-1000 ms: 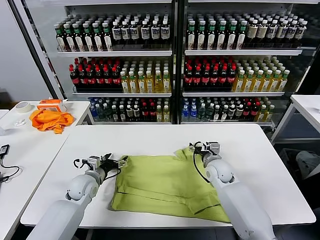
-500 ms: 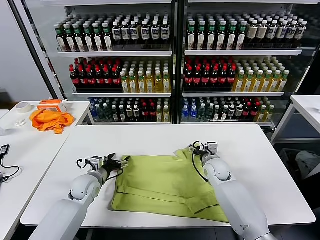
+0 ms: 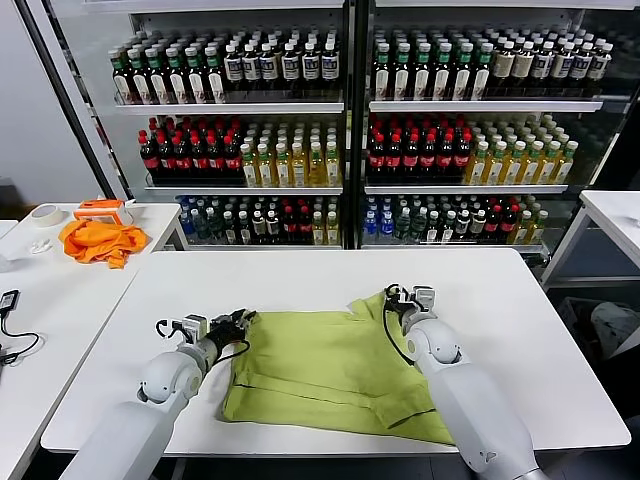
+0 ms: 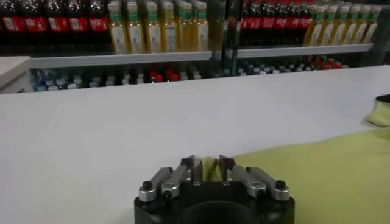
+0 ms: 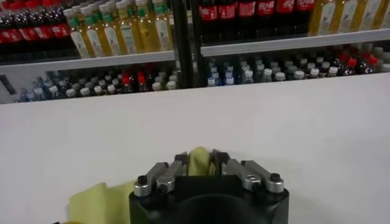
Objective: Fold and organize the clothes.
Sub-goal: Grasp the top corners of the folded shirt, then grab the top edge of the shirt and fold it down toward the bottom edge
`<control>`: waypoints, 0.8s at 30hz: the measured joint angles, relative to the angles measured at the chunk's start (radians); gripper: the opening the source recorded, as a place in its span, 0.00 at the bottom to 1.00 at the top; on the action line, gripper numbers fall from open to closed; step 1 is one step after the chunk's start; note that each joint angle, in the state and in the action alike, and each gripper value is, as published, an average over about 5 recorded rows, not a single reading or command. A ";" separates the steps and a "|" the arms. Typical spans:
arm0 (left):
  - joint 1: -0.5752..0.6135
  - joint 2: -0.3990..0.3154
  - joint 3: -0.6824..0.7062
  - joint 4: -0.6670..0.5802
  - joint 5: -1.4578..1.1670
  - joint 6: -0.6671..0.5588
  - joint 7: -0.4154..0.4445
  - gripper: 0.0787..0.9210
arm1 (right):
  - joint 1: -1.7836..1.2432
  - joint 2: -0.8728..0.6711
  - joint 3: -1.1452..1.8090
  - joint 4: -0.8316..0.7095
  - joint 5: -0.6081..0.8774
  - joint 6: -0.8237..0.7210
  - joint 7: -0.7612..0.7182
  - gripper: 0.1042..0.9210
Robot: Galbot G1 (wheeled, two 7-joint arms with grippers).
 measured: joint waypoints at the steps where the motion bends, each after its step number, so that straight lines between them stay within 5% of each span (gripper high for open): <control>1: 0.002 -0.002 0.000 -0.001 0.001 -0.001 0.003 0.20 | -0.002 0.000 0.001 0.001 0.001 0.003 -0.001 0.09; 8: 0.007 -0.005 -0.005 -0.003 0.003 -0.022 0.011 0.01 | -0.014 -0.008 0.013 0.035 0.012 0.012 0.008 0.00; 24: 0.104 0.045 -0.056 -0.139 -0.073 -0.085 -0.007 0.01 | -0.186 -0.114 0.069 0.370 0.052 -0.039 0.076 0.00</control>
